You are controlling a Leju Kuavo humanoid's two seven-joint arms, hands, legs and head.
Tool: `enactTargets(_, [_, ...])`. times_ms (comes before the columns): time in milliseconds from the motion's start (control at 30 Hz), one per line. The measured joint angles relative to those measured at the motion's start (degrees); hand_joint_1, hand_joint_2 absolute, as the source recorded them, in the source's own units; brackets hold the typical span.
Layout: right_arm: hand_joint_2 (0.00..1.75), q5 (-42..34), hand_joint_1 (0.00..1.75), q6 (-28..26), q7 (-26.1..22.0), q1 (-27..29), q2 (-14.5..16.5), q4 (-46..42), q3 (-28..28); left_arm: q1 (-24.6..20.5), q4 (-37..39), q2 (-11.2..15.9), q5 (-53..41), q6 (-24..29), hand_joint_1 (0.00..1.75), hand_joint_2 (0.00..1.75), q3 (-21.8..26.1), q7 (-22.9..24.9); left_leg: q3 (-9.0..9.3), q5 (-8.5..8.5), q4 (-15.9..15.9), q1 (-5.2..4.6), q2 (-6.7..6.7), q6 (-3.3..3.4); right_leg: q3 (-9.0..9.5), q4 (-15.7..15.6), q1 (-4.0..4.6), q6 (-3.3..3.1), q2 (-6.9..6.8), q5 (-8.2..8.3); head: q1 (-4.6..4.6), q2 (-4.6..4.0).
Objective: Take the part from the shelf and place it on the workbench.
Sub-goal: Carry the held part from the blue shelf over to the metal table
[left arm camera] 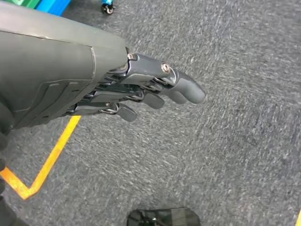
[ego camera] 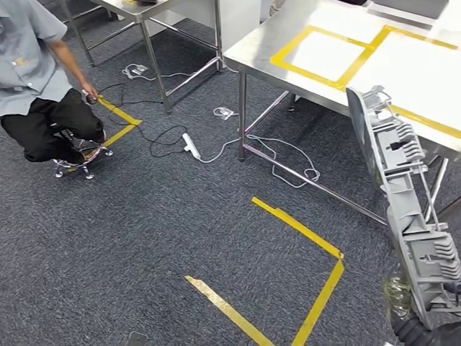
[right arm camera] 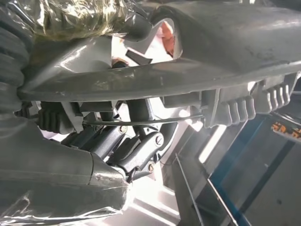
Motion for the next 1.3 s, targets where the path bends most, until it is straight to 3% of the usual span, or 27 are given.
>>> enactTargets(33, [1.75,0.0,1.75,0.0,0.0,0.1,0.0,0.0,0.0,0.0,0.0,-0.1,0.0,0.0,0.0,1.75,0.0,0.0,0.13,-0.05,-0.4,0.07,0.66,-0.02,-0.38,0.0,-0.11,0.35,0.32,0.05,-0.04,0.0])
enactTargets(100, [1.75,0.0,1.75,0.0,0.0,0.1,0.0,0.0,0.0,-0.1,0.0,-0.2,0.0,0.0,0.0,1.75,0.0,0.0,0.32,0.24,-1.0,0.27,2.12,0.34,-1.54,1.6,0.04,0.96,-1.91,-1.15,0.23,0.0])
enactTargets(167, [1.75,0.0,1.75,0.0,0.0,-0.1,0.0,0.0,0.0,-0.1,0.0,-0.1,0.0,0.0,0.0,1.75,0.0,0.0,0.43,0.3,-1.3,0.23,3.8,0.71,-4.56,7.7,0.13,1.5,-5.66,-4.76,0.58,0.0])
enactTargets(233, [1.75,0.0,1.75,0.0,0.0,-0.1,0.0,0.0,0.0,0.1,0.0,-0.1,0.0,0.0,0.0,1.75,0.0,0.0,0.45,0.2,-1.3,0.09,5.54,0.8,-8.03,15.0,-0.11,2.03,-7.0,-7.79,0.65,0.0])
enactTargets(267, [1.75,0.0,1.75,0.0,0.0,0.0,0.0,0.0,0.0,0.1,0.0,-0.1,0.0,0.0,0.0,1.75,0.0,0.0,0.5,0.11,-1.3,0.07,6.35,0.75,-8.66,16.3,-0.24,2.24,-7.2,-7.82,0.66,0.0])
enactTargets(300, [1.75,0.0,1.75,0.0,0.0,0.0,0.0,0.0,0.0,0.1,0.0,-0.2,0.0,0.0,0.0,1.75,0.0,0.0,0.61,0.01,-1.3,0.07,7.1,0.65,-8.05,15.3,-0.34,2.39,-7.46,-6.71,0.68,0.0])
enactTargets(367, [1.75,0.0,1.75,0.0,0.0,0.0,0.0,0.0,0.0,0.0,0.0,-0.2,0.0,0.0,0.0,1.75,0.0,0.0,1.08,-0.34,-1.3,0.04,8.47,0.25,-3.83,7.6,-0.46,2.48,-9.35,-2.98,0.7,0.0])
enactTargets(433, [1.75,0.0,1.75,0.0,0.0,0.0,0.0,0.0,0.0,0.0,0.0,-0.2,0.0,0.0,0.0,1.75,0.0,0.0,1.57,-0.78,-1.1,-0.27,9.57,-0.38,-0.09,1.1,-0.32,1.93,-11.26,-0.83,0.59,0.0])
enactTargets(467, [1.75,0.0,1.75,0.0,0.1,0.0,0.0,0.0,0.0,0.0,0.0,-0.2,0.0,0.0,0.0,1.75,0.0,0.0,1.74,-0.91,-1.1,-0.42,10.05,-0.66,0.54,0.1,-0.19,1.53,-11.6,-0.69,0.55,0.0])
enactTargets(533, [1.75,0.0,1.75,0.0,0.2,0.0,-0.1,0.0,0.0,-0.2,0.0,-0.2,0.0,0.0,0.0,1.75,0.0,0.0,1.93,-1.08,-1.0,-0.42,11.05,-1.13,0.44,0.1,-0.06,0.67,-10.29,-0.58,0.48,0.0])
enactTargets(600, [1.75,0.2,1.75,0.0,0.4,0.1,-0.1,0.0,0.2,-0.4,0.0,-0.2,-0.1,0.0,0.0,1.75,0.0,0.0,1.65,-2.44,0.3,-0.16,9.75,-1.7,0.38,-0.1,-0.22,-0.12,-9.08,-0.36,0.37,0.0])
enactTargets(633, [1.75,0.3,1.75,0.0,0.5,0.1,-0.1,0.0,0.3,-0.4,0.0,-0.2,-0.1,0.0,0.0,1.75,0.0,0.0,0.79,-3.97,2.5,-0.04,8.27,-1.94,0.44,-0.2,-0.35,-0.49,-8.48,-0.23,0.23,0.0])
enactTargets(700, [1.75,0.4,1.75,0.0,0.5,0.0,-0.1,0.1,0.5,-0.3,0.0,-0.2,-0.2,0.0,0.0,1.75,0.0,0.0,-2.46,-7.75,9.8,0.05,5.55,-2.1,0.39,-0.2,-0.36,-0.88,-7.22,-0.14,-0.02,0.0])
enactTargets(733, [1.75,0.4,1.75,0.0,0.6,0.0,-0.1,0.1,0.5,-0.1,0.0,-0.2,-0.2,0.0,0.0,1.75,0.0,0.0,-4.17,-8.94,13.2,0.05,5.11,-2.09,0.4,-0.2,-0.3,-0.96,-6.44,-0.13,-0.06,0.0])
enactTargets(767, [1.75,0.4,1.75,0.0,0.6,0.0,-0.1,0.1,0.5,0.0,0.0,-0.2,-0.2,0.0,0.0,1.75,0.0,0.0,-5.27,-9.06,15.2,0.03,4.96,-2.01,0.43,-0.2,-0.23,-0.99,-5.61,-0.13,-0.06,0.0])
enactTargets(800, [1.75,0.5,1.75,0.0,0.6,0.0,-0.2,0.2,0.5,0.1,0.0,-0.2,-0.2,0.0,0.0,1.75,0.0,0.0,-5.45,-7.96,15.0,0.02,4.85,-1.83,0.5,-0.1,-0.16,-1.01,-4.73,-0.12,-0.06,0.0])
enactTargets(833, [1.75,0.5,1.75,0.0,0.6,0.0,-0.2,0.2,0.5,0.1,0.0,-0.2,-0.2,0.0,0.0,1.75,0.0,0.0,-4.63,-5.87,12.7,0.0,4.53,-1.58,0.6,-0.1,-0.11,-1.0,-3.87,-0.12,-0.07,0.0])
enactTargets(900, [1.75,0.6,1.75,0.0,0.7,0.0,-0.2,0.2,0.6,0.1,0.0,-0.1,-0.2,0.0,0.0,1.75,0.0,0.0,-1.69,-1.46,5.4,0.03,2.1,-0.82,0.71,0.0,-0.05,-0.89,-2.33,-0.14,-0.04,0.0])
enactTargets(967, [1.75,0.6,1.75,0.0,0.8,-0.1,-0.2,0.3,0.8,0.1,0.0,0.0,-0.2,0.0,0.0,1.75,0.0,0.0,0.2,-0.03,0.6,0.06,-0.29,-0.34,0.28,0.1,-0.17,-0.44,-0.98,-0.07,-0.1,0.0])
enactTargets(1000, [1.75,0.7,1.75,0.0,0.8,-0.1,-0.2,0.3,0.9,0.1,0.0,0.0,-0.2,0.0,0.0,1.75,0.0,0.0,0.43,-0.22,-0.1,0.02,-0.6,-0.25,-0.02,0.1,-0.31,-0.05,-0.34,0.07,-0.15,0.0])
enactTargets(1033, [1.75,0.7,1.75,0.0,0.9,0.0,-0.2,0.3,1.0,0.1,0.0,0.0,-0.2,0.0,0.0,1.75,0.0,0.0,0.54,-0.23,-0.6,0.0,-0.08,-0.22,-0.46,0.0,-0.45,0.37,0.33,0.24,-0.21,0.0])
enactTargets(1067, [1.75,0.8,1.75,0.0,1.0,0.1,-0.2,0.3,1.0,0.0,0.0,-0.1,-0.2,0.0,0.0,1.75,0.0,0.0,0.63,-0.06,-0.8,0.05,0.64,-0.09,-0.8,0.1,-0.48,0.74,0.02,0.22,-0.23,0.0])
enactTargets(1100, [1.75,0.8,1.75,0.0,1.0,0.1,-0.3,0.3,1.0,0.0,0.0,-0.1,-0.2,0.0,0.0,1.75,0.0,0.0,0.75,0.1,-1.2,0.13,1.41,0.15,-1.33,0.8,-0.41,1.06,-1.2,-0.29,-0.1,0.0])
enactTargets(1133, [1.75,0.8,1.75,0.0,1.0,0.0,-0.3,0.3,1.0,0.0,0.0,-0.1,-0.2,0.0,0.0,1.75,0.0,0.0,0.88,0.24,-1.5,0.22,2.27,0.38,-2.3,2.6,-0.3,1.33,-2.95,-1.46,0.04,0.0])
enactTargets(1200, [1.75,0.8,1.75,0.0,1.0,-0.2,-0.4,0.3,1.3,0.1,0.0,-0.1,-0.2,0.0,0.0,1.75,0.0,0.0,0.96,0.22,-1.7,0.17,3.84,0.66,-5.51,9.4,-0.29,1.8,-6.37,-5.27,0.28,0.0])
enactTargets(1267, [1.75,0.9,1.75,0.0,1.2,-0.2,-0.6,0.4,1.6,0.3,0.0,-0.1,-0.2,0.0,0.0,1.75,0.0,0.0,0.96,0.14,-1.6,0.1,5.17,0.66,-8.37,15.6,-0.51,2.26,-7.22,-7.59,0.29,0.0])
enactTargets(1300, [1.75,0.9,1.75,0.0,1.3,-0.1,-0.7,0.5,1.7,0.3,0.0,-0.1,-0.2,0.0,0.0,1.75,0.0,0.0,0.99,0.09,-1.6,0.1,5.66,0.6,-8.4,16.0,-0.63,2.42,-7.36,-7.21,0.29,0.0])
